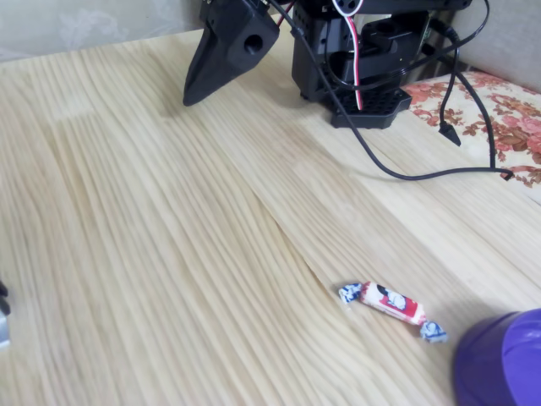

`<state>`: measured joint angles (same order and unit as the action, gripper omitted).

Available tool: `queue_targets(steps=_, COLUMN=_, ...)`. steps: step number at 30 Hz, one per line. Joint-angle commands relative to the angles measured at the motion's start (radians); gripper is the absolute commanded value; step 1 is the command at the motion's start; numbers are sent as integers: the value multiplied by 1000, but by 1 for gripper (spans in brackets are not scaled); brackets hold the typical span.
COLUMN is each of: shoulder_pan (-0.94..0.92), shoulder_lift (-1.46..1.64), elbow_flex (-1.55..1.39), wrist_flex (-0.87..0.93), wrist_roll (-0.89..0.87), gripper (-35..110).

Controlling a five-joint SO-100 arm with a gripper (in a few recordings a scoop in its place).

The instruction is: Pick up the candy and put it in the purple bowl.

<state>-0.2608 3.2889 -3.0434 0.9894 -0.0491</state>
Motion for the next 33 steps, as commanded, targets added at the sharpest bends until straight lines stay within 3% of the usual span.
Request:
queue_targets(steps=1, shoulder_pan=-9, shoulder_lift=11, elbow_flex=9, wrist_flex=-11, wrist_roll=-6, gripper=-1)
queue_targets(steps=33, shoulder_pan=12, shoulder_lift=11, elbow_flex=51, wrist_flex=44, wrist_roll=-5, gripper=-1)
